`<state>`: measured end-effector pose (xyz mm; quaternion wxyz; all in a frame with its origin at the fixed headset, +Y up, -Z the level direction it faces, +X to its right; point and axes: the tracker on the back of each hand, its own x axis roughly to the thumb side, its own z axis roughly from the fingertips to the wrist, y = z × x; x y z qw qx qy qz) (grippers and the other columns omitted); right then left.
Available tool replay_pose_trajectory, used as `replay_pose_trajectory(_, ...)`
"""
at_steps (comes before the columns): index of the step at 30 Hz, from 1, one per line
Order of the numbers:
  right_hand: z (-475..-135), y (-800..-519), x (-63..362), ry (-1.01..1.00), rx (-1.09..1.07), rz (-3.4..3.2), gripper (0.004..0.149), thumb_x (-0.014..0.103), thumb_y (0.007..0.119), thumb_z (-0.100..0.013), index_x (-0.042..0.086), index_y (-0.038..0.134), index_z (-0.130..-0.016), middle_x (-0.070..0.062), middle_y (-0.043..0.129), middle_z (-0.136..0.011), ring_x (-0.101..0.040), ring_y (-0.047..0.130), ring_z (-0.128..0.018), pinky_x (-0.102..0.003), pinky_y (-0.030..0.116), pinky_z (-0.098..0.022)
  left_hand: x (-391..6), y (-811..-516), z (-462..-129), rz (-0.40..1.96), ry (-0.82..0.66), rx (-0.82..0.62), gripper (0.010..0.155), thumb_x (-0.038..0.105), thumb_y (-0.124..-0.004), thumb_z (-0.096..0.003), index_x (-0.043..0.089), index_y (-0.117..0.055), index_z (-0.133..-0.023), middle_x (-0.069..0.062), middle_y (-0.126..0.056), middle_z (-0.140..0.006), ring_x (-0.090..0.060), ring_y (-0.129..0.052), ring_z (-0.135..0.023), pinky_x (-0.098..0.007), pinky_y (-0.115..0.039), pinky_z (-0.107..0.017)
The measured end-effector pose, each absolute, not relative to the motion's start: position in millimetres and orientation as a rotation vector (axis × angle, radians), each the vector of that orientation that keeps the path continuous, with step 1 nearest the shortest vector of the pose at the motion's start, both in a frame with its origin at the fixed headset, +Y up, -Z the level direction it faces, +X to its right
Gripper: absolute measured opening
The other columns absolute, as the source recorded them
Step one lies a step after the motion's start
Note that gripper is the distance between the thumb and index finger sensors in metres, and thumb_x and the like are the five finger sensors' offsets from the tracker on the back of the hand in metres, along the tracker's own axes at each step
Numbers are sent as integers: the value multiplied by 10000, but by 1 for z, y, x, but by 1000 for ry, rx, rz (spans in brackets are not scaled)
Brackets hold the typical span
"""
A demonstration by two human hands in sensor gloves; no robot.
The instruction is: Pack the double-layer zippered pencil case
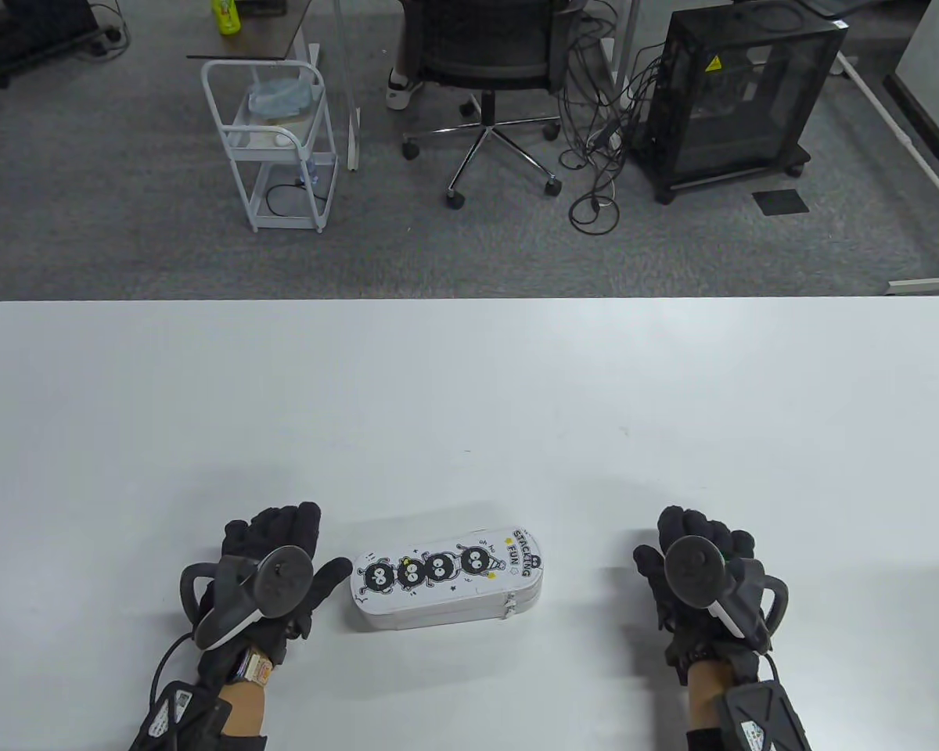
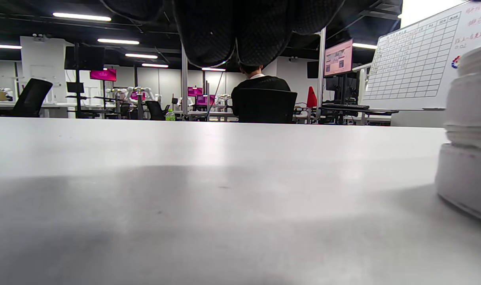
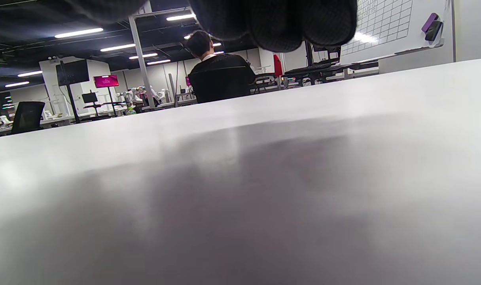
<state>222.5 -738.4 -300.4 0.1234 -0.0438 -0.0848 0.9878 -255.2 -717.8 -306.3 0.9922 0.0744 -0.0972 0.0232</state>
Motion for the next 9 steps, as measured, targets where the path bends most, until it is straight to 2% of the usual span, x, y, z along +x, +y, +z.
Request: replay_pose_trajectory(9,-299,-739,218,-226,-105,2877,731,562,685,-428,155,604,-1030,-161,670,-1068,-447,667,-948,-630,411,-710,-249,-718,-305,34,-229,150,800,764,-563,-393,252,-545,-1007,-62,-712,-1046,-393,-750,-986,-632,-551,-726)
